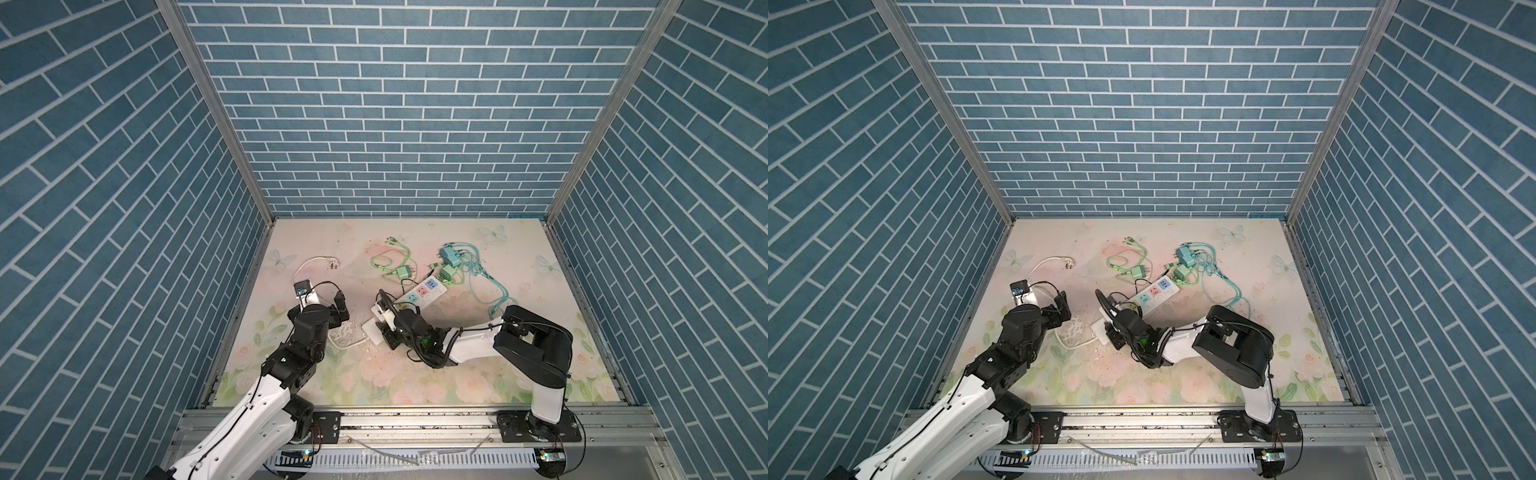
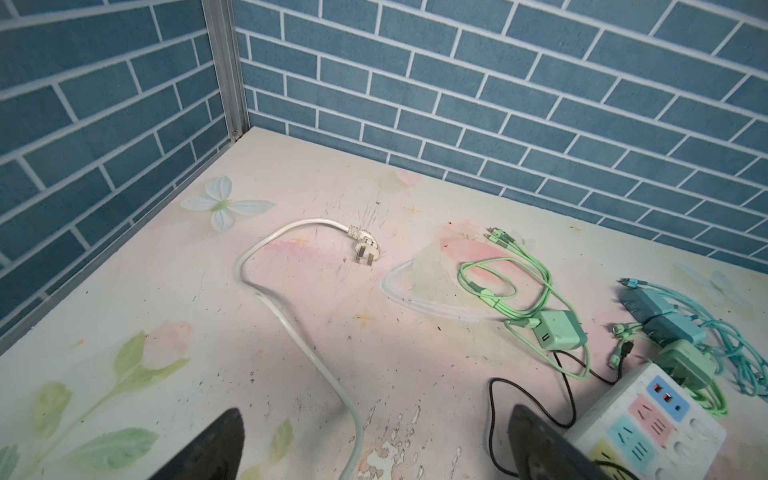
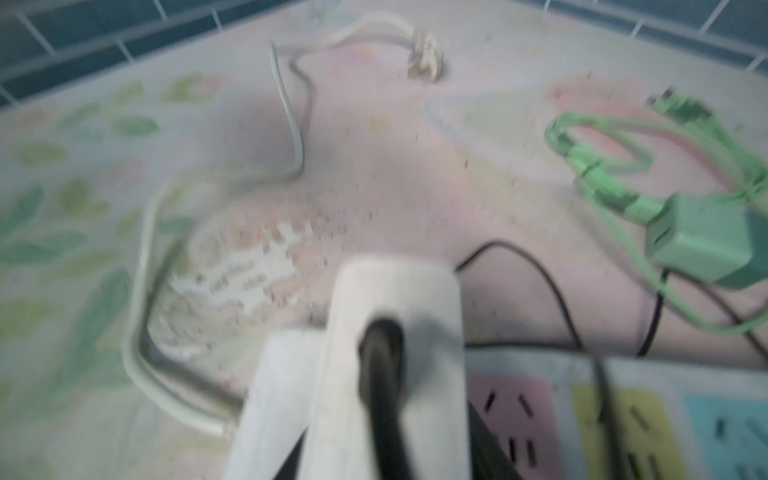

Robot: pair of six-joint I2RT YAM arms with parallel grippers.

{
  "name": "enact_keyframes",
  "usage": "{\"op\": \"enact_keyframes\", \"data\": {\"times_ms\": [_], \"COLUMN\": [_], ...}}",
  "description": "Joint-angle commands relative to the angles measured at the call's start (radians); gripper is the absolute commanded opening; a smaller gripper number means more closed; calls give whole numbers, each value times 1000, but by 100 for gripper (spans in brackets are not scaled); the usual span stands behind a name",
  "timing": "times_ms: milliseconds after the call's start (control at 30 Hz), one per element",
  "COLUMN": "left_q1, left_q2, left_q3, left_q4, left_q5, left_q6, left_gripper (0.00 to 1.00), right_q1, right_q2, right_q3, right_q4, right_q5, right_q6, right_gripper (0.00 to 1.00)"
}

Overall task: Insert the plug
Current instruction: 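Press the white charger into the socket and open the right gripper, then raise the right gripper away while the left gripper reaches toward the green charger cube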

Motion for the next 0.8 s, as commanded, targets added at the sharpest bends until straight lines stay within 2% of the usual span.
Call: {"op": "enact_keyframes", "data": {"times_ms": [0,100,333,533,767], "left_q1": [5,5,5,6,4], "left_q2": [32,48,47,79,274], "left_q3": [35,28,14,56,251], "left_q4": [-5,19,27,4,-60], "left_q5": [-6,1,2,-6,26], "left_q6": [23,18,19,34,97], "left_gripper": [100,100,99,100,100], "right_q1": [-3,-3,-3,-4,-6], "right_q2": [50,43,-25,-195,-447], "right_q3": [-37,-39,-51,-75,-166], "right_q4": [-269,-271,-297,-401,-551], "right_q5": [-66,-68,-52,-27,40], "right_q6": [-24,-31,-56,-63,-6], "right_gripper": [49,56,62,66,70]}}
